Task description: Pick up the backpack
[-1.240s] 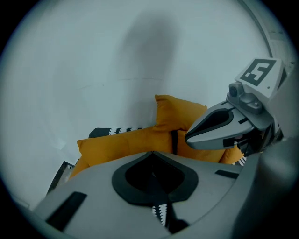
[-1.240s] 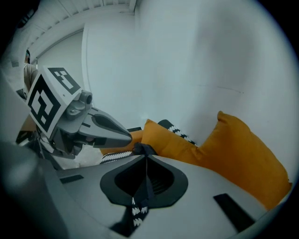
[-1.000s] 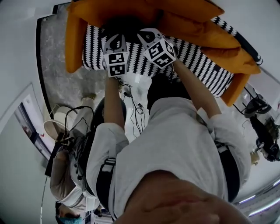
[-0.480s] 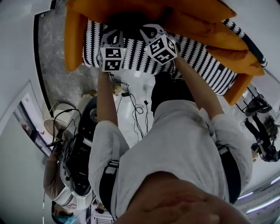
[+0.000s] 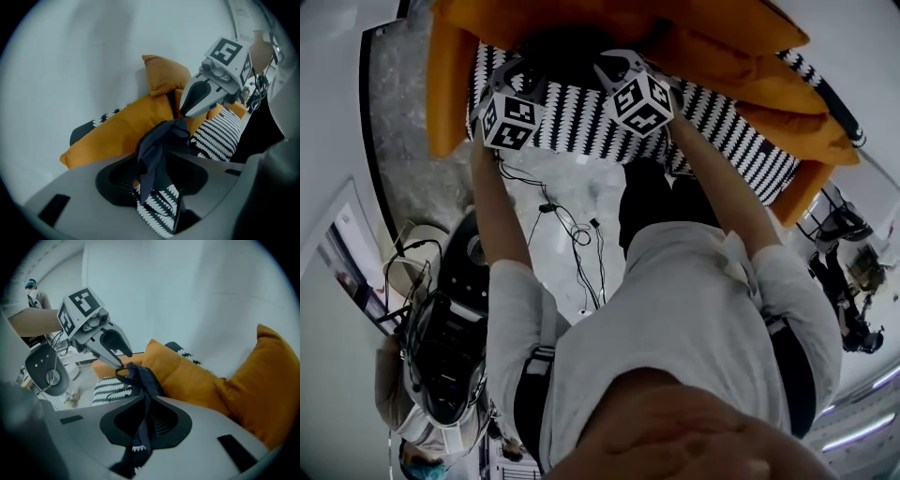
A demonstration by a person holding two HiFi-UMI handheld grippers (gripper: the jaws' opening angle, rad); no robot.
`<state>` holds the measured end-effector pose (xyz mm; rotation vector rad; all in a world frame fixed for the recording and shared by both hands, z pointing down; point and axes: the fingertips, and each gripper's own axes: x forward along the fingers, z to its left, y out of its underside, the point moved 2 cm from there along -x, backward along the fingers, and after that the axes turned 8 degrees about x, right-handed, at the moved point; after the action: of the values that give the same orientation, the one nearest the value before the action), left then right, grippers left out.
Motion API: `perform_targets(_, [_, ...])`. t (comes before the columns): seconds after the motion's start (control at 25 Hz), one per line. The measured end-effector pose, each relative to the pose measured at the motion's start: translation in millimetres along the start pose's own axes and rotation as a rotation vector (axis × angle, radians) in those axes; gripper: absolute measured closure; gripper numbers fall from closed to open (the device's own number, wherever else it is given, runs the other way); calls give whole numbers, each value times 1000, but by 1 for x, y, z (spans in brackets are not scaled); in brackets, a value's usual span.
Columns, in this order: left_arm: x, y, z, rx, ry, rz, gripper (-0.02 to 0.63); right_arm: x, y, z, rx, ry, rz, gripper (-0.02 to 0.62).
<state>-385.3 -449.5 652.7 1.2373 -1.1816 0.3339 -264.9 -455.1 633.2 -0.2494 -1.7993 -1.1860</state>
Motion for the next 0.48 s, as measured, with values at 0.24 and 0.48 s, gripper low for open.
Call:
perform_targets(0.24, [41, -4, 1, 92, 11, 40, 382, 9, 22, -16, 5, -6, 29, 419])
perform_targets(0.48, [64, 13, 3, 95, 44, 64, 383, 35, 26, -8, -9, -10, 55, 416])
